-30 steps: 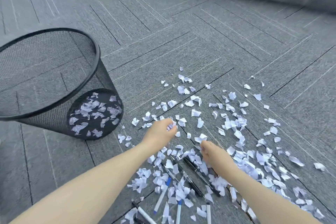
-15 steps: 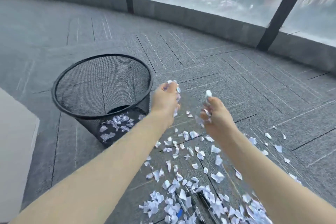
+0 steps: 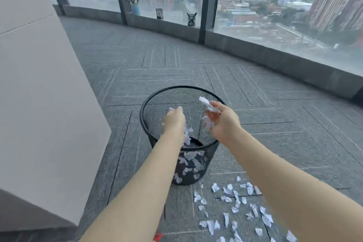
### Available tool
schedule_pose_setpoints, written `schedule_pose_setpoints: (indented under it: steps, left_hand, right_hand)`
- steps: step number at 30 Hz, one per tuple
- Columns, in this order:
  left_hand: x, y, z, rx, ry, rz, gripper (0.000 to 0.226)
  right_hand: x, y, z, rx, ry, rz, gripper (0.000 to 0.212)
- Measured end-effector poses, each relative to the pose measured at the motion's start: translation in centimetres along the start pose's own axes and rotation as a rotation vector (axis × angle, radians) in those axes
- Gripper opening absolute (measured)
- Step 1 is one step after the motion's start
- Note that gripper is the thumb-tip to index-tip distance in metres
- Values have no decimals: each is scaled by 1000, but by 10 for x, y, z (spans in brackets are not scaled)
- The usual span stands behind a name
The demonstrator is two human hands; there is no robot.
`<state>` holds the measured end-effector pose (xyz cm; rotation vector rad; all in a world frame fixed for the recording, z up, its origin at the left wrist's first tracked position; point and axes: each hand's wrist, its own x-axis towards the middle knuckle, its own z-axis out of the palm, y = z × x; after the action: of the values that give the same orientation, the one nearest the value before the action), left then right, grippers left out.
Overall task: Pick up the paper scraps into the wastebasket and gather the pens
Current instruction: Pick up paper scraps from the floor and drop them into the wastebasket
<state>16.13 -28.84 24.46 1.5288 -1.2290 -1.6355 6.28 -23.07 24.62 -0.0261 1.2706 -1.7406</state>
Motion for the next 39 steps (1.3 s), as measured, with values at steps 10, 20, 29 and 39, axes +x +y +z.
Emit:
schedule_pose_setpoints:
  steps: [10, 20, 29, 39]
  left_hand:
    - [14, -10, -21, 349, 5, 338, 27]
    - [-1, -11, -10, 457, 78, 596, 19]
    - [12, -27, 23, 295, -15, 504, 43]
    - [22, -26, 19, -33, -143, 150, 55]
  right_hand:
    - [16, 1, -8, -191, -87, 1, 59]
    - [-24, 6, -31, 64, 54, -294, 22]
    - [-46, 73, -188, -154, 512, -303, 20]
    - [-54, 116, -258, -112, 689, -143, 22]
